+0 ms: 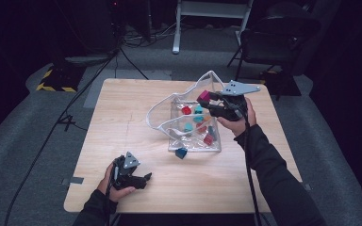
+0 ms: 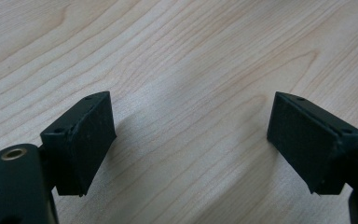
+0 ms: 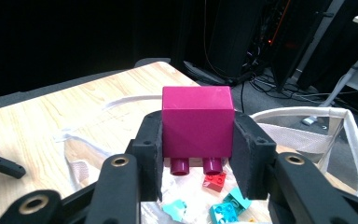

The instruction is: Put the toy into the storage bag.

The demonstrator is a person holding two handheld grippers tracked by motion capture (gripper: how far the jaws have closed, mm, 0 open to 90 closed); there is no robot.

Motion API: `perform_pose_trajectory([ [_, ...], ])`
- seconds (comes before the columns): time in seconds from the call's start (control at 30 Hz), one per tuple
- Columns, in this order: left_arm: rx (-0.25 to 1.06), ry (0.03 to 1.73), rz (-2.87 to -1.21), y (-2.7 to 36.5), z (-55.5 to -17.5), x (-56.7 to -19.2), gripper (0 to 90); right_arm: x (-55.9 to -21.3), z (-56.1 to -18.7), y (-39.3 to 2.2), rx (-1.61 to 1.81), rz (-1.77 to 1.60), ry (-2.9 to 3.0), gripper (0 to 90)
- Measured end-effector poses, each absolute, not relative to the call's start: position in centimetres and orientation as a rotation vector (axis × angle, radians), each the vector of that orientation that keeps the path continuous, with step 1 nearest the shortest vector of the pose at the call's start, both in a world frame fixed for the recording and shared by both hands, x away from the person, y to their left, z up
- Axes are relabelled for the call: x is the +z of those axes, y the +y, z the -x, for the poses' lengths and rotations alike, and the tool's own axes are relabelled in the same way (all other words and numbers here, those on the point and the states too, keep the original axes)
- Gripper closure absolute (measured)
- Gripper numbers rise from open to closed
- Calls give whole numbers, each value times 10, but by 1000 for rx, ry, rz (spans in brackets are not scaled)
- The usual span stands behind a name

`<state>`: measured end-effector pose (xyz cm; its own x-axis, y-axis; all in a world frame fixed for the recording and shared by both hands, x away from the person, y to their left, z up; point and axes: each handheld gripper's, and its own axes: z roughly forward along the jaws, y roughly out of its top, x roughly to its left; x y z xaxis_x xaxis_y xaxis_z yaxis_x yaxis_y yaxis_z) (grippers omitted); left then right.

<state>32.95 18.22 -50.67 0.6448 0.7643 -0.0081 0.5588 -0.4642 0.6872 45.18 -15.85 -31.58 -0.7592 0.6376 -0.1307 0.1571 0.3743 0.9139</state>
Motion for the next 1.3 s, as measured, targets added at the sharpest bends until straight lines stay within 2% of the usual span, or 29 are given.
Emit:
perform_pose_trajectory([
  [0.17,396,1025,-2196,182,-329,-507,154,-319,-456,-157,1353,-705,2170,588],
  [0.27,397,1024,-2195,182,-329,-507,154,-321,-459,-157,1356,-726,2170,533],
  [0.57,398,1022,-2195,182,-330,-507,154,-322,-453,-163,1373,-709,2168,507],
  [0.97,400,1022,-2199,182,-330,-506,154,-316,-431,-195,1402,-690,2134,487],
  [1.3,402,1024,-2195,174,-331,-507,154,-333,-412,-226,1374,-700,2133,462],
])
